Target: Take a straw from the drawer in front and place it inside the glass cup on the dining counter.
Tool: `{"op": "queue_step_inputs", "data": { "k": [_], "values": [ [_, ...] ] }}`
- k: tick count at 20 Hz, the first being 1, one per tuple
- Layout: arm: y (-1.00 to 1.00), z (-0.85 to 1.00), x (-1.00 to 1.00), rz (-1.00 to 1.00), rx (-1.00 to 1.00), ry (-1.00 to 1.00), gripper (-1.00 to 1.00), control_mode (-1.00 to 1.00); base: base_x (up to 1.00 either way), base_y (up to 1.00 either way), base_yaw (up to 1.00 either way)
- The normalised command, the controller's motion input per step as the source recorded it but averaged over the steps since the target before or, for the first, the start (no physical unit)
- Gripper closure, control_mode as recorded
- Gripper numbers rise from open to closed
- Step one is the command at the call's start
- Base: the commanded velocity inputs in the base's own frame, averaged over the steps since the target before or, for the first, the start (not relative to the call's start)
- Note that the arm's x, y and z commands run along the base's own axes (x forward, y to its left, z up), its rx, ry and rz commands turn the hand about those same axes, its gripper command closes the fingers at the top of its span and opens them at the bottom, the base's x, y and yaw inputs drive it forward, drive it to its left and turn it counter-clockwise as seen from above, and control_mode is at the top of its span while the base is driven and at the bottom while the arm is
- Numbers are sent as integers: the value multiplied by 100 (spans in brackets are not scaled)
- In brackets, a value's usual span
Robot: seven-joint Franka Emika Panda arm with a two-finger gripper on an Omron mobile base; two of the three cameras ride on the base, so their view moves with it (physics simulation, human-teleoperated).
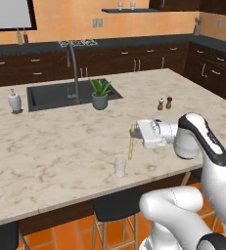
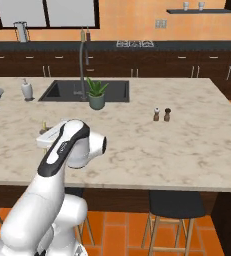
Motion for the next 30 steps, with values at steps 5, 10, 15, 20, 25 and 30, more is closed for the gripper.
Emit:
{"op": "queue_step_inputs", "data": {
  "k": [5, 10, 15, 20, 25, 30],
  "values": [
    [14, -34, 53, 0, 0, 0, 100, -100, 0, 0, 0],
    [0, -32, 38, 0, -4, 0, 100, -100, 0, 0, 0],
    [0, -26, 28, 0, -7, -1, 100, -100, 0, 0, 0],
    [0, -29, 24, 0, -7, 0, 100, -100, 0, 0, 0],
    [16, -27, 22, 0, -3, 0, 100, -100, 0, 0, 0],
    [33, -24, 15, 0, 0, 0, 100, -100, 0, 0, 0]
  ]
}}
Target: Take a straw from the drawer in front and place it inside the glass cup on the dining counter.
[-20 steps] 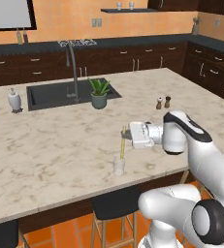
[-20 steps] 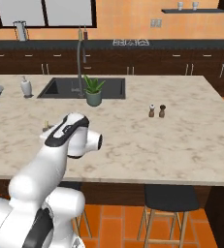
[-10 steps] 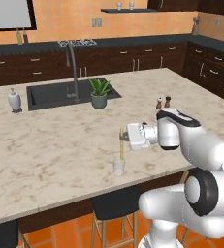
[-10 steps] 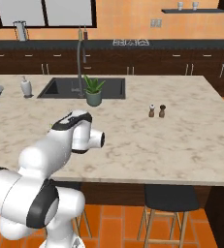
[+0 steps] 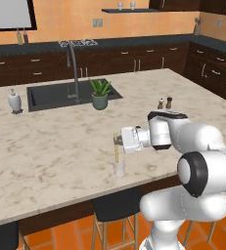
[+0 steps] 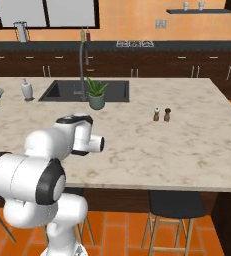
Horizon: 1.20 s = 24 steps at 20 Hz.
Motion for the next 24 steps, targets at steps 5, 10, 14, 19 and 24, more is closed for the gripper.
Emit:
{"op": "queue_step_inputs", "data": {
  "k": [5, 10, 14, 19, 24],
  "values": [
    [9, -18, 23, 0, 0, 0, 100, -100, 0, 0, 0],
    [0, -25, -12, 0, -2, 0, 100, -100, 0, 0, 0],
    [0, -21, -43, 0, -1, -2, 100, -100, 0, 0, 0],
    [0, -12, -27, 0, 0, -3, 100, -100, 0, 0, 0],
    [0, -8, 0, 0, -1, -3, -100, -100, 0, 0, 0]
  ]
}}
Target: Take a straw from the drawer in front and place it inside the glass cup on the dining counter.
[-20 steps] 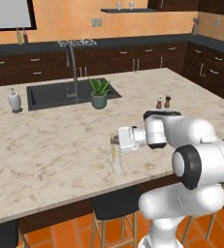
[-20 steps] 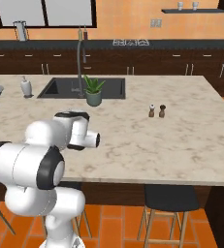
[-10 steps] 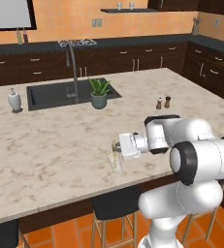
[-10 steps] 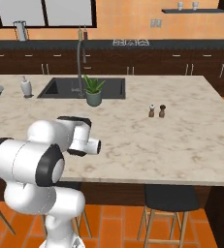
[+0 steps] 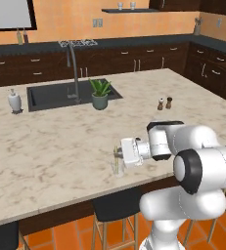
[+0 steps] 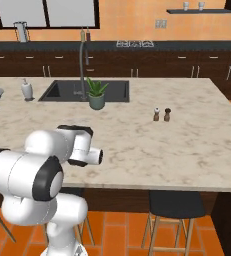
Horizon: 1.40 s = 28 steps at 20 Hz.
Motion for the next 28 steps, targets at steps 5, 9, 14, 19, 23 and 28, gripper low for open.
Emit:
{"op": "queue_step_inputs", "data": {
  "k": [5, 9, 14, 19, 23, 28],
  "values": [
    [-6, 0, -1, 0, -1, -7, -100, -100, 0, 0, 0],
    [-4, 5, -6, 0, 0, -12, -100, -100, 0, 0, 0],
    [-14, 41, -26, -1, 0, -18, -100, -100, 0, 0, 0],
    [-13, 55, -21, -5, -4, -18, -100, -100, 0, 0, 0],
    [-3, 60, -23, -5, -8, -20, -100, -100, 0, 0, 0],
    [1, 72, -60, -2, -18, -30, -100, -100, 0, 0, 0]
  ]
}}
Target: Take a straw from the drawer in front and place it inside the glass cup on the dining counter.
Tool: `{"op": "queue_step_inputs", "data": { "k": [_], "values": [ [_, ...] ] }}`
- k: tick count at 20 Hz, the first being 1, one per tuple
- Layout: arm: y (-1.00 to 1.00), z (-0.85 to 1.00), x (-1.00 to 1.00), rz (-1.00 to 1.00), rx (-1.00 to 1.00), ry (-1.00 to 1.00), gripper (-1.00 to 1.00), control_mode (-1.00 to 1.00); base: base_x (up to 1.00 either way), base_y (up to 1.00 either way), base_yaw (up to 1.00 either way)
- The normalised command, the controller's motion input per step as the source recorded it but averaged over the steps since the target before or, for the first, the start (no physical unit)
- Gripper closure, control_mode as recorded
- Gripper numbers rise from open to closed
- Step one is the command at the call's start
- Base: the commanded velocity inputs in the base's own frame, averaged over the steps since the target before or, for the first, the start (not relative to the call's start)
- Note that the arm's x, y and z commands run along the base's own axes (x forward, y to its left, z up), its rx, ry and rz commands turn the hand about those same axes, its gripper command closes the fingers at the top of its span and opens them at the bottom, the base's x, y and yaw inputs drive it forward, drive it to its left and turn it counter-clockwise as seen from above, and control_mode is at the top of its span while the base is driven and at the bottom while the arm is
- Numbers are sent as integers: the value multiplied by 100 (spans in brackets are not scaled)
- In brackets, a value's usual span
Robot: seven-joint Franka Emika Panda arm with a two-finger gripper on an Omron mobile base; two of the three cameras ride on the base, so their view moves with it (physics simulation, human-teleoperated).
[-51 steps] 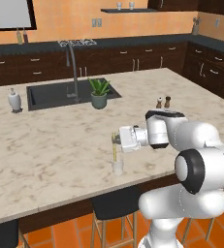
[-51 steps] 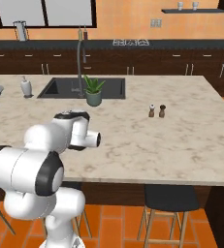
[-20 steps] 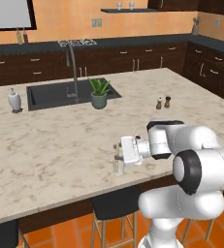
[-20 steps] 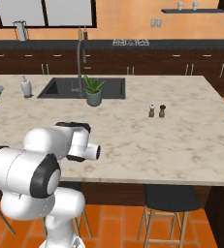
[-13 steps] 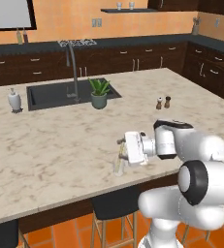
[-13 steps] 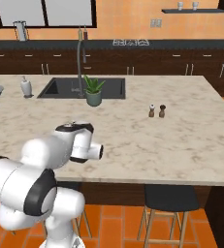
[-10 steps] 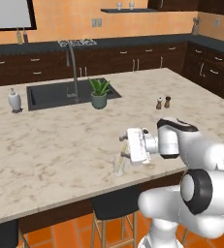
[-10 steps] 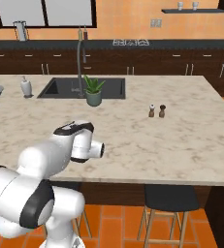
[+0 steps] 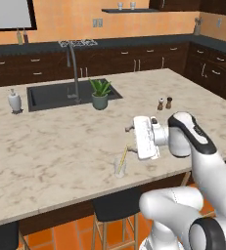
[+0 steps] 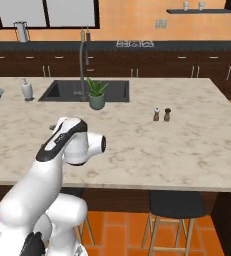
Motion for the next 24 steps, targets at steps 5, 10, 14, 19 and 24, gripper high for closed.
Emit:
{"op": "queue_step_inputs", "data": {
  "k": [5, 10, 14, 19, 24],
  "values": [
    [28, 40, -89, 0, -42, -29, -100, -100, 0, 0, 0],
    [49, 18, -90, 0, -58, -24, -100, -100, 0, 0, 0],
    [46, 3, -77, 0, -68, -14, -100, -100, 0, 0, 0],
    [30, 0, -65, 0, -71, -6, -100, -100, 0, 0, 0],
    [24, 0, -51, 0, -69, -1, -100, -100, 0, 0, 0]
  ]
}}
